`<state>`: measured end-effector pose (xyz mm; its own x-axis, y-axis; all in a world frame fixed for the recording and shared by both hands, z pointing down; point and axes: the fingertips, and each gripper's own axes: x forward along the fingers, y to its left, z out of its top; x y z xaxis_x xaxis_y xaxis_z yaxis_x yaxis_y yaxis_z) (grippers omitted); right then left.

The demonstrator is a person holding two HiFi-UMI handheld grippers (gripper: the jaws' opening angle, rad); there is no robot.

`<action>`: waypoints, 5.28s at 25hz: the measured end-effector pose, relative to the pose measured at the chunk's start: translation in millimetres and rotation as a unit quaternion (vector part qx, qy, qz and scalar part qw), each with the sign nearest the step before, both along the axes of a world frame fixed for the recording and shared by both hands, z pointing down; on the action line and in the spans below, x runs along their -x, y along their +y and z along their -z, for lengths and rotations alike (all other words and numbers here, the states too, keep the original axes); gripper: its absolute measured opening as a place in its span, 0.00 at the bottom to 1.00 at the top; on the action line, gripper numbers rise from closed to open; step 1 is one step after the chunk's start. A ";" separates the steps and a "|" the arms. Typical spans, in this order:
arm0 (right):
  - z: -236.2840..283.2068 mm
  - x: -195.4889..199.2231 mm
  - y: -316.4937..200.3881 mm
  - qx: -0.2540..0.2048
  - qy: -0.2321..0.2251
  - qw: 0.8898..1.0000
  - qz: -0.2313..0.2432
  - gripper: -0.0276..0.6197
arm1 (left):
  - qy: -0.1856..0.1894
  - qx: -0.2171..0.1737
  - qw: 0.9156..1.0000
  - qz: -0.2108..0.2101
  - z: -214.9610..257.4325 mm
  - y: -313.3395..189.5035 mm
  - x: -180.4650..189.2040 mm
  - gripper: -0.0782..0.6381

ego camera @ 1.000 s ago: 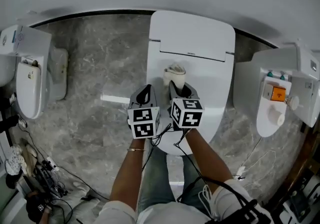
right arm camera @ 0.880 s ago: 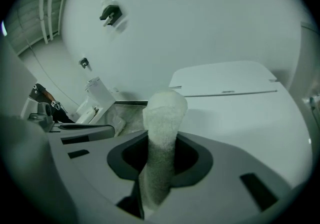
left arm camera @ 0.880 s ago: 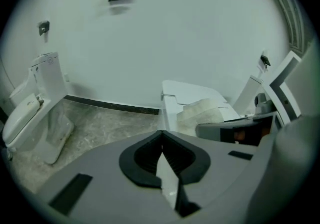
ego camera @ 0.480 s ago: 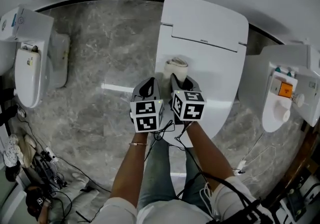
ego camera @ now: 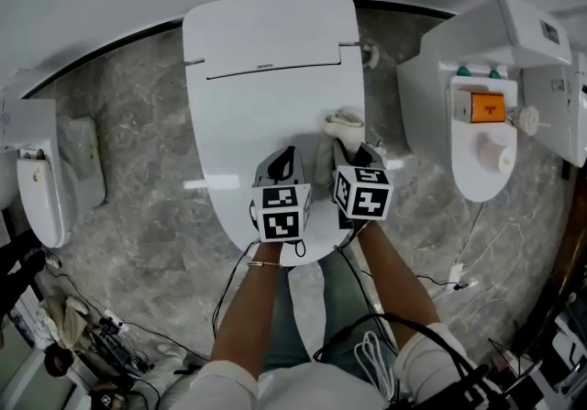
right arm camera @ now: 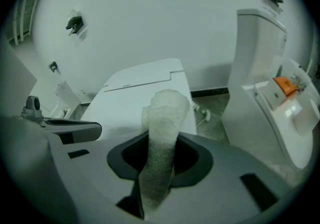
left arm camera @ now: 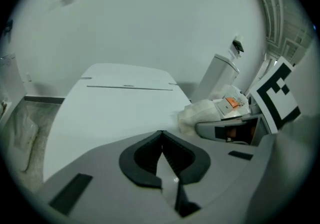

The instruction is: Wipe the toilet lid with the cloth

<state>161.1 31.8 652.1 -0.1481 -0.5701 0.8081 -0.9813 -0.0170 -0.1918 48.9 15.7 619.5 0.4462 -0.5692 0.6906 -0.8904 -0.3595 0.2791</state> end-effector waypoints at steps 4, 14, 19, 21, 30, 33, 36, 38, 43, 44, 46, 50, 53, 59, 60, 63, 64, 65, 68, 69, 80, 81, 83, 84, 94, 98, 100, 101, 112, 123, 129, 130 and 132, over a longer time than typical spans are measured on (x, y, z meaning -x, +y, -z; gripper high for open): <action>0.0 -40.1 11.3 0.003 0.011 1.000 -0.011 0.20 | 0.005 0.006 1.000 -0.023 -1.9 13.9 -45.4 0.13; 19.9 41.1 13.4 -0.026 -0.034 0.998 0.044 0.20 | -0.012 -0.004 0.999 0.048 8.1 24.2 40.1 0.13; 20.1 159.5 22.4 -0.012 -0.078 0.991 0.105 0.20 | -0.037 -0.004 0.994 0.104 14.3 37.0 142.0 0.13; 18.5 206.0 30.8 -0.005 -0.090 0.988 0.126 0.20 | -0.043 0.002 0.991 0.124 13.0 46.9 183.4 0.13; -1.8 275.6 55.4 0.020 -0.102 0.983 0.149 0.20 | -0.035 0.030 0.987 0.154 -8.4 81.4 246.3 0.13; -4.0 242.9 55.1 0.023 -0.096 0.987 0.127 0.20 | -0.022 0.029 0.990 0.133 -10.7 79.5 213.1 0.13; -4.8 192.2 56.9 0.023 -0.081 0.992 0.095 0.20 | -0.010 0.030 0.994 0.103 -10.4 74.9 165.4 0.13; -5.1 153.6 60.9 0.025 -0.069 0.995 0.073 0.20 | -0.001 0.033 0.996 0.081 -10.1 73.1 127.1 0.13; -5.6 55.8 75.8 0.031 -0.044 0.998 0.025 0.20 | 0.020 0.043 0.998 0.034 -15.7 75.8 25.6 0.13; -5.7 38.0 78.5 0.031 -0.040 0.999 0.016 0.20 | 0.022 0.044 0.999 0.024 -16.4 77.5 7.6 0.13; -5.8 7.9 82.9 0.031 -0.034 0.999 0.000 0.20 | 0.022 0.043 0.999 0.003 -16.5 80.6 -23.3 0.13; -6.4 -16.5 88.1 0.034 -0.033 0.999 -0.005 0.20 | 0.019 0.049 0.998 -0.017 -19.7 89.1 -58.1 0.13; -3.9 -13.4 86.4 0.033 -0.035 0.999 0.005 0.20 | 0.013 0.048 0.999 -0.013 -21.3 90.1 -60.5 0.13; 12.3 50.1 88.0 0.012 -0.056 0.995 0.085 0.20 | -0.008 0.040 0.999 0.028 -7.4 101.1 -0.3 0.13; 13.6 69.5 90.5 0.012 -0.064 0.992 0.105 0.20 | -0.015 0.041 0.998 0.039 -5.6 104.5 17.0 0.13; 16.3 135.7 102.8 0.020 -0.092 0.983 0.160 0.20 | -0.041 0.035 0.996 0.073 1.8 114.1 73.9 0.13; 16.5 157.5 108.9 0.023 -0.102 0.979 0.174 0.20 | -0.048 0.035 0.995 0.083 3.9 119.4 93.0 0.13; 16.0 178.1 115.3 0.027 -0.111 0.976 0.185 0.20 | -0.053 0.038 0.994 0.092 5.0 126.3 111.8 0.13; 14.2 235.4 133.3 0.039 -0.135 0.967 0.211 0.20 | -0.062 0.052 0.990 0.118 4.4 148.4 165.4 0.13; 13.8 252.7 138.3 0.041 -0.140 0.965 0.219 0.20 | -0.065 0.058 0.988 0.127 2.8 155.4 182.6 0.13; -7.7 253.9 149.3 0.049 -0.137 0.977 0.156 0.20 | -0.028 0.089 0.989 0.116 -29.5 171.4 187.7 0.13; -7.7 241.8 149.8 0.050 -0.131 0.979 0.150 0.20 | -0.024 0.087 0.990 0.105 -30.0 170.1 175.5 0.13; -8.3 214.4 153.4 0.054 -0.119 0.982 0.135 0.20 | -0.017 0.085 0.993 0.081 -30.3 167.4 148.8 0.13; -9.0 199.4 156.2 0.057 -0.115 0.984 0.127 0.20 | -0.013 0.085 0.994 0.071 -30.4 166.0 134.6 0.13; -12.3 43.2 180.2 0.075 -0.069 0.994 0.036 0.20 | 0.002 0.098 0.995 -0.029 -35.7 167.5 -7.3 0.13; -12.2 3.0 184.9 0.074 -0.060 0.995 0.001 0.20 | 0.002 0.100 0.993 -0.061 -37.3 169.2 -49.8 0.13; -12.0 -10.6 187.1 0.074 -0.058 0.995 -0.014 0.20 | 0.001 0.101 0.992 -0.075 -38.0 171.0 -65.2 0.13; -11.8 -15.4 187.5 0.073 -0.058 0.996 -0.016 0.20 | 0.000 0.101 0.992 -0.081 -38.5 171.9 -71.5 0.13; 10.0 -3.5 163.6 0.048 -0.057 0.997 0.023 0.20 | -0.001 0.083 0.994 -0.071 -19.9 154.2 -72.0 0.13; 158.8 73.2 49.9 -0.063 -0.081 0.990 0.096 0.20 | 0.005 -0.035 0.999 0.004 135.3 45.7 3.6 0.13; 253.6 102.6 20.0 -0.116 -0.093 0.981 0.125 0.20 | 0.021 -0.078 0.996 0.035 230.3 20.7 31.0 0.13; 266.7 105.5 17.4 -0.123 -0.093 0.980 0.128 0.20 | 0.024 -0.084 0.995 0.039 243.6 18.7 33.8 0.13; 289.8 110.8 14.7 -0.137 -0.093 0.977 0.134 0.20 | 0.027 -0.095 0.994 0.043 266.9 16.7 39.1 0.13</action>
